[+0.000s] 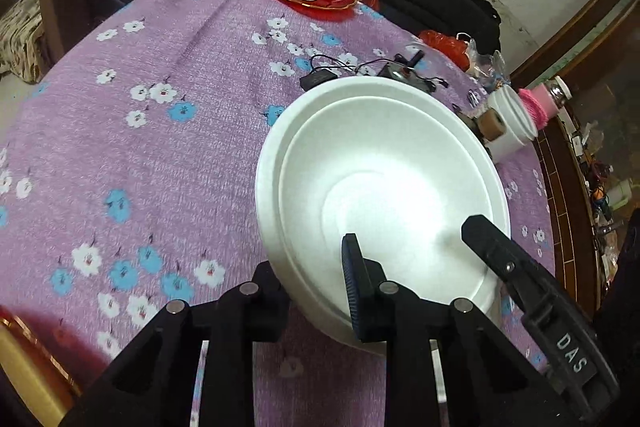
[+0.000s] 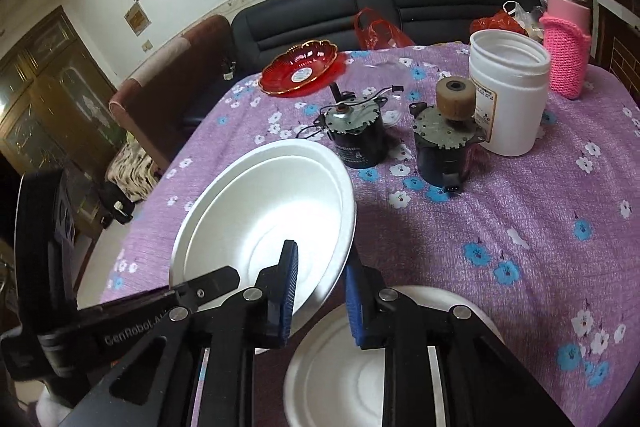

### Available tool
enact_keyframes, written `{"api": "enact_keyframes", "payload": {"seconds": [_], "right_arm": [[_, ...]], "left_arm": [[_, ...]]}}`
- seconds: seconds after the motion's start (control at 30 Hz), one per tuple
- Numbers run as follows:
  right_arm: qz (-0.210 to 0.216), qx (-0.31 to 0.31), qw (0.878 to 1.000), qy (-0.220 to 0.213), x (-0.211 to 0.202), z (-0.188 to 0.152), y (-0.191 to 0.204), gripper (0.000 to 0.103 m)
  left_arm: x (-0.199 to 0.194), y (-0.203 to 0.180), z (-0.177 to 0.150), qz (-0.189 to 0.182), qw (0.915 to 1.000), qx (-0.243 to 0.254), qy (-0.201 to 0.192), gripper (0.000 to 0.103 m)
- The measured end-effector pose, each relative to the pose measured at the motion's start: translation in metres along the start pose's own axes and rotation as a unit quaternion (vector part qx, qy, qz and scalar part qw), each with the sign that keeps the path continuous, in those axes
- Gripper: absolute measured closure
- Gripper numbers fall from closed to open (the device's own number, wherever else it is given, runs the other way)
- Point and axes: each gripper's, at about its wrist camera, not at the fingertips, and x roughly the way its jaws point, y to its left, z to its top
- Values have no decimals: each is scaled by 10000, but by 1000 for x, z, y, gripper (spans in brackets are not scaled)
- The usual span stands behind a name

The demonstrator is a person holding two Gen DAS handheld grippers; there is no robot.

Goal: Organize plates and bowls
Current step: 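Carry the large white bowl onto the cream bowl and open the right tool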

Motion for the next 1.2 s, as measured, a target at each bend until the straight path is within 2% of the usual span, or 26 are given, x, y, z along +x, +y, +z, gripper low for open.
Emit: {"api": "enact_keyframes", "payload": {"seconds": [0.27,0.43,0.83,1.2], "right_arm": [[14,88,9999,-61,-29,-27,7,79],[-77,-89,9998,-157,-51,-52,20,79],[195,89,9995,-225,-89,-107,30,79],[330,100,9991,-244,-109,-163,33,79]], "left_arm": [[-29,3,-36,-176,9998,-26,-28,81],[-48,7,-59,-214,9998,17,-62,81],[-90,13,-113,-156,9983,320,-465,81],[-110,13,-171,273,9935,750,-811,81]]}}
